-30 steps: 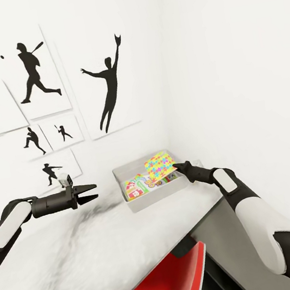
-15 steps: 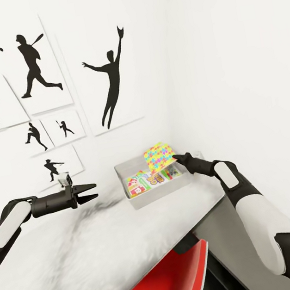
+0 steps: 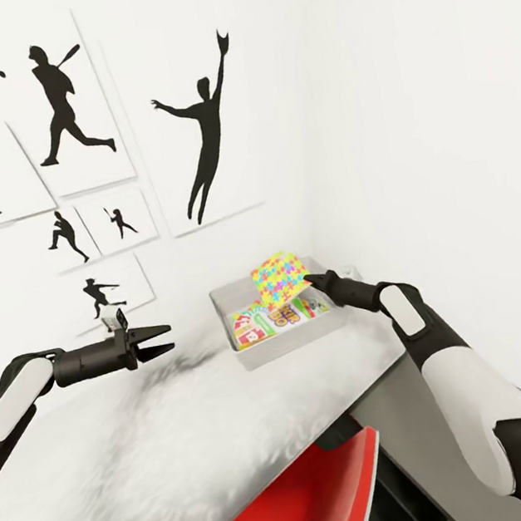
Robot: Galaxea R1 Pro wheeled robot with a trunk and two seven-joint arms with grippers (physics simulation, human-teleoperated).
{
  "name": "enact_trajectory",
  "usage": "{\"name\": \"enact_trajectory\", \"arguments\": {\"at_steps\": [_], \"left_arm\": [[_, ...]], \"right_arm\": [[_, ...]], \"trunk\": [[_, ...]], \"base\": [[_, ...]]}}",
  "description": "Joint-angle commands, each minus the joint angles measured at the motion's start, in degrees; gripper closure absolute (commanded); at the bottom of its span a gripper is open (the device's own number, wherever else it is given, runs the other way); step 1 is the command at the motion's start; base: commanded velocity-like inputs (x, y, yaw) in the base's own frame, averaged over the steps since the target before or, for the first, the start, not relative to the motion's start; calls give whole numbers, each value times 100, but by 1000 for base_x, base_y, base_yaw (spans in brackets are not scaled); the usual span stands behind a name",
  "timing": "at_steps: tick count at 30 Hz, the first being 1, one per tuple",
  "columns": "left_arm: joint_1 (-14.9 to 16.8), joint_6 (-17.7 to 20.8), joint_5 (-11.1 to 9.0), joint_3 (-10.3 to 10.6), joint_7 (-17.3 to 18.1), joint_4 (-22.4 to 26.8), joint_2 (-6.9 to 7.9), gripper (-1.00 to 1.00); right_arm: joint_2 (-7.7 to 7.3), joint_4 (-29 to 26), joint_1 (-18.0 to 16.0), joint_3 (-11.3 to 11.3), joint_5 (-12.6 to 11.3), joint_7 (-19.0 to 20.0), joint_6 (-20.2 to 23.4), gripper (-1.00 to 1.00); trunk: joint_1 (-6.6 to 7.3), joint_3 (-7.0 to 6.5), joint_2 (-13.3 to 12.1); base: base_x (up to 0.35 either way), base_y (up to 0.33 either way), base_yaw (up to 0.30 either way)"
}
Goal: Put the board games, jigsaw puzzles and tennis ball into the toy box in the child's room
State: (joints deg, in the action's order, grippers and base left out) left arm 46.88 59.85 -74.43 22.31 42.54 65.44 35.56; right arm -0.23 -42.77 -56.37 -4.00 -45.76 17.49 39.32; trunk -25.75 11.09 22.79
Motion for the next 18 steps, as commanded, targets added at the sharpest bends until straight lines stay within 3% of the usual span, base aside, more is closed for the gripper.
{"name": "enact_trajectory", "arguments": {"at_steps": [1, 18], "left_arm": [[12, 15, -1, 12, 27, -5, 6, -100], [14, 15, -1, 10, 27, -5, 12, -100]], "right_arm": [[-3, -66, -6, -16, 6, 17, 43, 100], [-61, -135, 2, -7, 5, 17, 41, 100]], "trunk": [[-3, 22, 13], [-3, 182, 13]], "base": [[0, 0, 68], [0, 0, 48]]}}
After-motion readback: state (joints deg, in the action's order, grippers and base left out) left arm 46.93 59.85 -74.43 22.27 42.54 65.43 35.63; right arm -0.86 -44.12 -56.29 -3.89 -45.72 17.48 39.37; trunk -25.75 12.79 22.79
